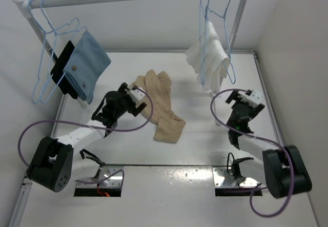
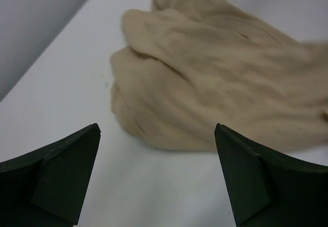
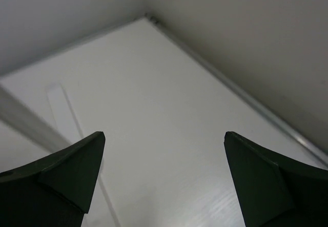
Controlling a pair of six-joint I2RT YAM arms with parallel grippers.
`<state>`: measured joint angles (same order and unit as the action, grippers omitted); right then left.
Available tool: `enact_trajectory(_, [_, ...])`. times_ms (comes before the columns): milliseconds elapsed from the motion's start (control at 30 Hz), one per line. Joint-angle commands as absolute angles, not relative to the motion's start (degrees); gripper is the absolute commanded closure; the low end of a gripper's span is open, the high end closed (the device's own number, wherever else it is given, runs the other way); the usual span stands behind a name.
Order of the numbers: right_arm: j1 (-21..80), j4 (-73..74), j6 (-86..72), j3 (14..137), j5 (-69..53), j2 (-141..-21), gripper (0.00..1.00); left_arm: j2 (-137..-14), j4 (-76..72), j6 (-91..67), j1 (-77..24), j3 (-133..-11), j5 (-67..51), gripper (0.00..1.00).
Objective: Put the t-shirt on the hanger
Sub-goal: Grab a hanger with the right arm
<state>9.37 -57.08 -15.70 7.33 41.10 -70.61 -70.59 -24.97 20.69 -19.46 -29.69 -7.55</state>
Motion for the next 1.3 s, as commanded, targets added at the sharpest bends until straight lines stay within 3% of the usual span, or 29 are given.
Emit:
enact_trajectory(0, [8.0,-42.5,-18.3,15.7,57.8,-62.7,0.0,-67.3,-8.0,35.5,-24.3,-26.3,-10.5,0.0])
enact_trajectory(133, [8.0,-39.7,-12.7,17.8,51.1,-62.7,0.0,-61.3,-4.2,50.8,-30.1,-21.8,-8.5,0.0])
enact_trajectory(267, [7.4,-17.3,-24.6,24.9,50.5,-61.3,0.0,-58.2,-7.0,61.1,-35.7,-20.1,-0.4,0.0])
enact_trajectory(467, [5.7,4.6,-28.7,36.5,37.0,-57.3,0.0,-64.4,-7.6,49.0,-37.1,-32.1,6.0,0.0])
enact_trajectory(600, [5.7,11.6,-26.5,44.4,25.3,-55.7,0.0,-73.4,6.3,38.0,-35.2,-47.8,-4.4,0.0])
enact_trajectory(700, [5.7,19.6,-25.9,53.5,27.5,-56.9,0.0,-75.8,4.5,29.0,-33.4,-51.2,-9.9,0.0])
enact_trajectory(800, [5.7,26.0,-24.7,60.6,35.1,-59.8,0.0,-78.0,4.0,24.8,-32.7,-51.9,-13.6,0.14])
enact_trajectory(833, [5.7,26.7,-24.7,61.5,36.8,-60.3,0.0,-78.0,4.0,24.8,-32.7,-51.9,-14.4,0.23])
enact_trajectory(867, [5.7,27.2,-24.0,62.0,38.1,-60.3,0.0,-78.7,3.4,24.8,-32.7,-51.9,-14.9,0.23])
enact_trajectory(1100, [5.7,21.3,-20.1,59.4,36.9,-57.5,0.0,-78.7,-2.5,23.5,-32.7,-49.0,-8.6,0.2])
enact_trajectory(1233, [5.7,21.1,-18.7,70.6,32.6,-58.9,0.0,-79.4,-5.4,15.1,-31.6,-48.5,-4.6,0.01])
enact_trajectory(1267, [5.7,21.6,-18.0,73.3,30.4,-60.6,0.0,-79.4,-5.4,12.9,-31.0,-48.0,-4.6,0.01])
